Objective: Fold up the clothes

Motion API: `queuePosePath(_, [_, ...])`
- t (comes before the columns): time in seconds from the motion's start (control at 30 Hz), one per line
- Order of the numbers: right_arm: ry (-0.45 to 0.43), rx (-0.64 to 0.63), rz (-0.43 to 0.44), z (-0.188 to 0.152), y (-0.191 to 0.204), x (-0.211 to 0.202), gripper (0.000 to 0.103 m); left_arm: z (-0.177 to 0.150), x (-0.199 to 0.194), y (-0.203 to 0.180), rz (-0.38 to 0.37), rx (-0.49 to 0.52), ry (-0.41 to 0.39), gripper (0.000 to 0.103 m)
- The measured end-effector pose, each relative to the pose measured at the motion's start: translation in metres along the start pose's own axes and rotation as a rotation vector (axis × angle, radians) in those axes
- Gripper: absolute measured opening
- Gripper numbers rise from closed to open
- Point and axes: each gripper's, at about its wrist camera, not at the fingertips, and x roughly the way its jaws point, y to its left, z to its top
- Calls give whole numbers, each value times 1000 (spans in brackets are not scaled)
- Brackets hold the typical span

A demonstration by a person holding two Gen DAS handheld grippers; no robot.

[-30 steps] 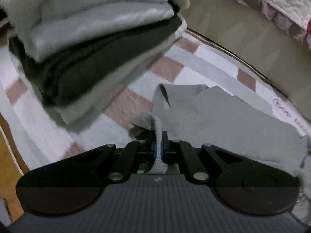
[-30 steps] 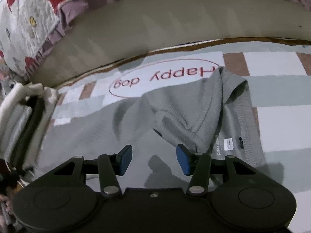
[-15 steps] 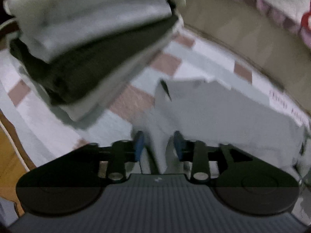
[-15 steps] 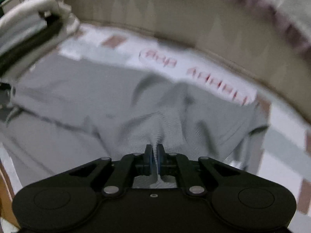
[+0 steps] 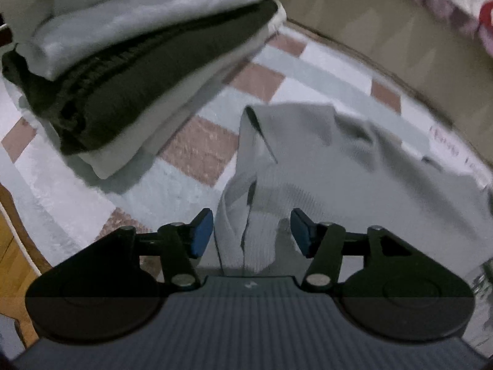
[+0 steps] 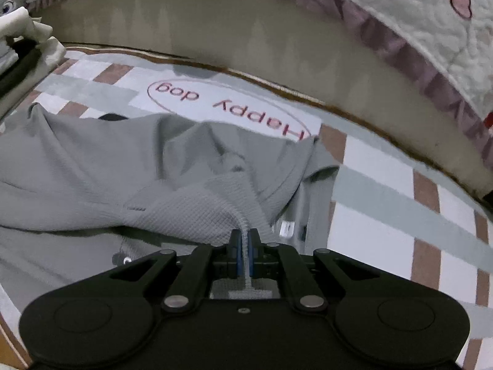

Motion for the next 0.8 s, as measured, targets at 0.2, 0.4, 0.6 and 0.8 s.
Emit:
queuePosePath(0.2, [-43,-21,13,0,3,-7,6,-10,25,-11,18,71,83,45])
queuePosePath(0.4, [-167,54,107,6,-9,-26,6,-11,-46,-27,13,176,-220,5])
queuePosePath(0.6, [-365,137,164,0,-21,-77,6,-25,-111,2,-64,64,-452,5])
queuePosePath(0.8, [-376,202,190,-17,-19,-107,6,-40,-126,19,-132,19,-409,4])
